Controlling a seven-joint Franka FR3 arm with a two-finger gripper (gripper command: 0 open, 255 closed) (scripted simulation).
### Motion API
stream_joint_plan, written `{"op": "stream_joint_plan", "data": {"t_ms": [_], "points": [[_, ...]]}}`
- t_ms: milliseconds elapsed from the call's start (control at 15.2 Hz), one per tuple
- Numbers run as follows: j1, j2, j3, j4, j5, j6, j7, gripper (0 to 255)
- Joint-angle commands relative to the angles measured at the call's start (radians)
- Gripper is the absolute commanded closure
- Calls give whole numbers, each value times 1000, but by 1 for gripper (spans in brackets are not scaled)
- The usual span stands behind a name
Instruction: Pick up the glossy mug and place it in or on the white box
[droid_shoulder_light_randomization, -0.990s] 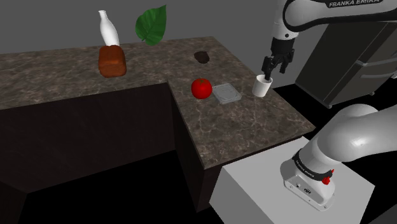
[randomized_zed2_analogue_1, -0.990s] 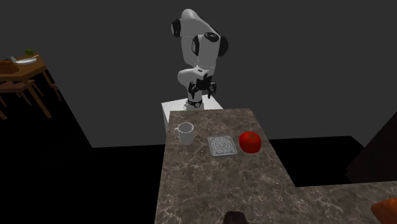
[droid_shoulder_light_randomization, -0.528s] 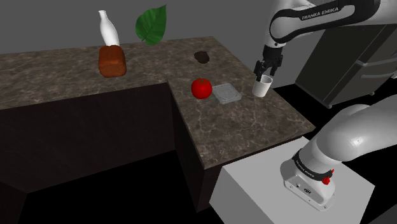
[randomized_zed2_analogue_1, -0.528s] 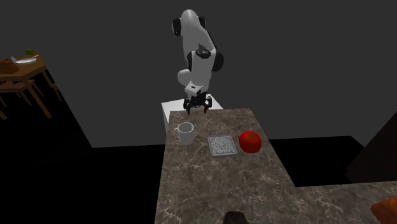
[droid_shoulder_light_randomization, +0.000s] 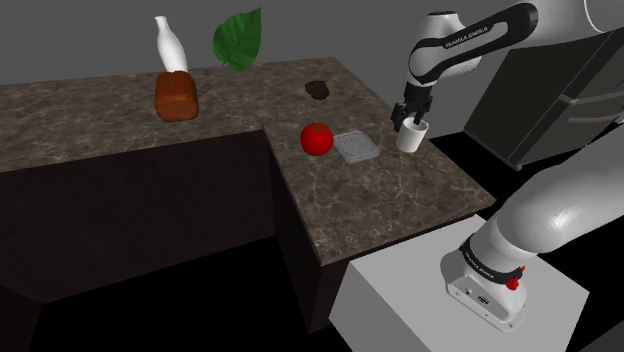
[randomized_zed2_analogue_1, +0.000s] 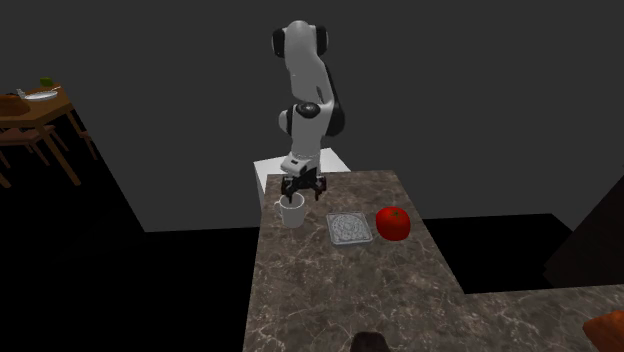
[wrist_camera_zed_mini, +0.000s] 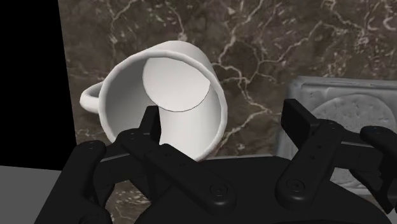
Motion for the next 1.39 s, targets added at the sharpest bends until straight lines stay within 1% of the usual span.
{"op": "stream_joint_plan", "data": {"t_ms": [0,264,792,858,1320], "points": [[0,18,-4,-12,2,31,-3,0],[-1,48,-9,-36,6,85,-7,0],[-1,48,-9,-36,6,84,-7,0],[-1,48,-9,-36,6,84,-7,255],[-1,48,-9,-36,6,84,-7,255]]}}
